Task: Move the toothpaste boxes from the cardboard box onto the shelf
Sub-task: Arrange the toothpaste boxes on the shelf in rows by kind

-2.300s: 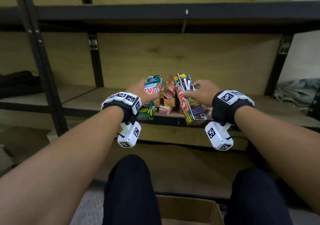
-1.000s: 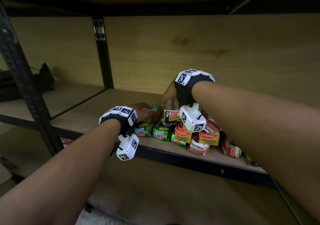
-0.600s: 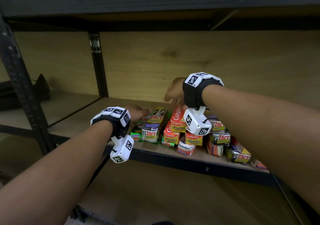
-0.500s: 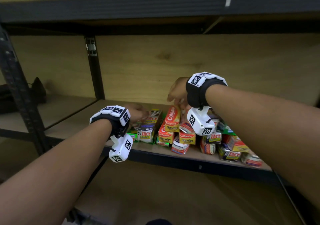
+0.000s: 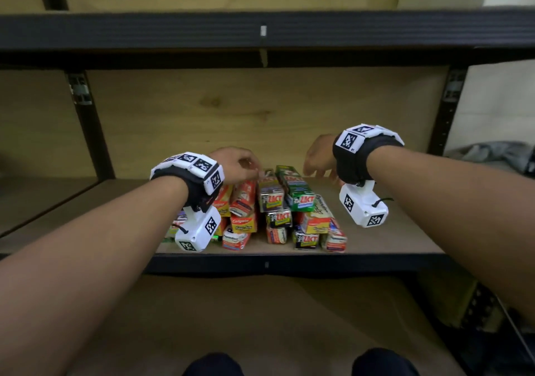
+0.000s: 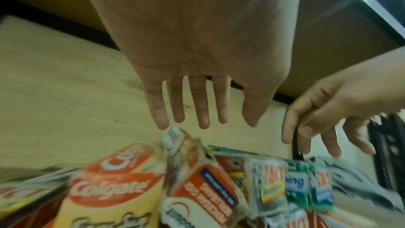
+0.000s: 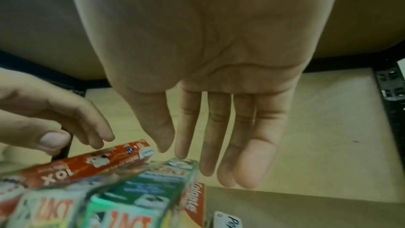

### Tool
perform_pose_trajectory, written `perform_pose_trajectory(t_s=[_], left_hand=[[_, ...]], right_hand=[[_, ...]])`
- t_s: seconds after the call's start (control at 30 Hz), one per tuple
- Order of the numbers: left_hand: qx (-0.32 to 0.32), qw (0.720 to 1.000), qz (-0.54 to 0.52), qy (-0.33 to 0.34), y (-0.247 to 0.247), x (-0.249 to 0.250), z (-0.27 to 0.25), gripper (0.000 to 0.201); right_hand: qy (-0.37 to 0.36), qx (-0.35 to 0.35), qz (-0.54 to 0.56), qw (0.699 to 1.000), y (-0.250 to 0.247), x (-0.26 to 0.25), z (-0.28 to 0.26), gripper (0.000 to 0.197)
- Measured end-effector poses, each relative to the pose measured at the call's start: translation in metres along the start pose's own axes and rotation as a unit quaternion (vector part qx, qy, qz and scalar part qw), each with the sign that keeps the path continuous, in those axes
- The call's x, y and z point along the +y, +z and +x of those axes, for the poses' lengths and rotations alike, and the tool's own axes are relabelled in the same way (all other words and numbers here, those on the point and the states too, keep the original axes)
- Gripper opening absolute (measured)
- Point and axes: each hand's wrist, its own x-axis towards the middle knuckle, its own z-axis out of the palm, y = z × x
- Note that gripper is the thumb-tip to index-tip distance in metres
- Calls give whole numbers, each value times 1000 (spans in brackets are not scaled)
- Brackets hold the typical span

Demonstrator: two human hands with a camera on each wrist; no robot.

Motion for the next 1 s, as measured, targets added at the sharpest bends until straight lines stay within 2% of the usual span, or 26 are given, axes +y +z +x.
perform_pose_trajectory(t_s=[0.13,0.2,0.37,0.47,0.53,0.67,0.73,0.87,1.0], left_hand=[[-51,995,60,64,18,41,7,44],[-63,991,86,84,25,56,10,51],[-110,983,113,91,43,69,23,58],[-107,982,125,93,50,65,26,58],[-107,981,128,94,51,63,27,57],[-115,982,126,86,48,59,27,57],[-124,981,124,82,47,54,28,57],[-129,982,113,79,42,48,26,56],[-128,982,106,84,41,45,24,54]], right_hand=[[26,-9,8,1000,8,37,-4,17],[55,-50,3,997,18,53,-3,28],[67,-95,45,992,38,75,1,33],[45,-100,68,992,51,81,2,32],[28,-82,89,992,58,83,5,35],[20,-119,77,990,60,72,1,32],[2,-104,64,993,60,65,1,33],[-6,-74,101,992,64,55,6,46],[-4,-72,84,994,72,51,14,56]])
